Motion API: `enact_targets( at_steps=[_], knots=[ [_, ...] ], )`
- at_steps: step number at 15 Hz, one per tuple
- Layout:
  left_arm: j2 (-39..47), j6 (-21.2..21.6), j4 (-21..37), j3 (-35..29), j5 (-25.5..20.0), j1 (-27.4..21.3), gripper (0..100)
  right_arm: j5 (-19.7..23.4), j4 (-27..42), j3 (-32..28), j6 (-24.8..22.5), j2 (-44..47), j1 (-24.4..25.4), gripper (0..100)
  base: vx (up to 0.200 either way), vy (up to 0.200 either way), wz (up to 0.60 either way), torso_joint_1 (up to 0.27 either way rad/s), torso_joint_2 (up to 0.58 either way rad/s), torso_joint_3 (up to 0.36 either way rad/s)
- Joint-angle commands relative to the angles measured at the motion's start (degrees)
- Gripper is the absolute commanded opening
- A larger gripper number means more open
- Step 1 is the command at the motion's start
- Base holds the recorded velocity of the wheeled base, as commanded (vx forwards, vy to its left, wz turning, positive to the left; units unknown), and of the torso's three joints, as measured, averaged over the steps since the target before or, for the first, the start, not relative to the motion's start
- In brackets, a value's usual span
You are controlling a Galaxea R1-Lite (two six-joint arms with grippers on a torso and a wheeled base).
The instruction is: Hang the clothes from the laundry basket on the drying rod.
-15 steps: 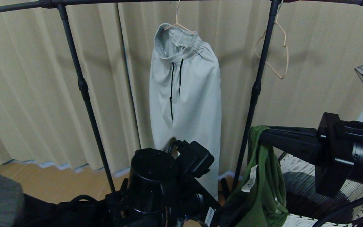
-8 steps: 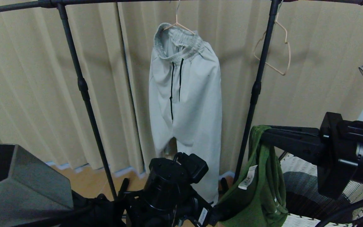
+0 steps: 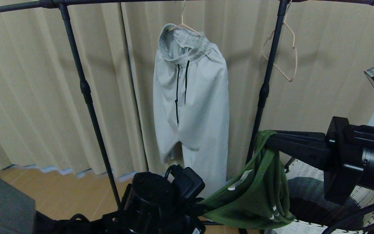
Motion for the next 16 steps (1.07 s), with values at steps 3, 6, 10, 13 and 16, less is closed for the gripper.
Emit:
enact_targets(
  at_steps=[3,6,10,13,16],
  knots=[
    [-21.8,4.1,10.0,0.1,0.3,8.9,0,-0.1,-3.8,0.3,0.0,3.3,-0.2,0,0.000,0.000,0.00,0.000,0.00,0.000],
    [-31.9,4.1,25.3,-7.0,0.0,13.4,0,-0.4,-6.1,0.5,-0.1,4.1,-1.6,0,0.000,0.000,0.00,0.000,0.00,0.000],
    [-34.4,4.0,28.0,-12.8,0.3,16.3,0,-0.6,-8.8,-0.1,-0.4,3.8,-4.8,0,0.000,0.000,0.00,0.000,0.00,0.000],
    [-33.9,4.2,29.3,-18.0,1.4,17.3,0,-0.7,-10.4,-1.6,-0.9,3.3,-7.5,0,0.000,0.000,0.00,0.000,0.00,0.000],
    [-33.0,5.5,35.8,-26.1,1.5,17.3,0,-0.7,-10.4,-6.0,-3.3,3.5,-10.4,0,0.000,0.000,0.00,0.000,0.00,0.000]
  ],
)
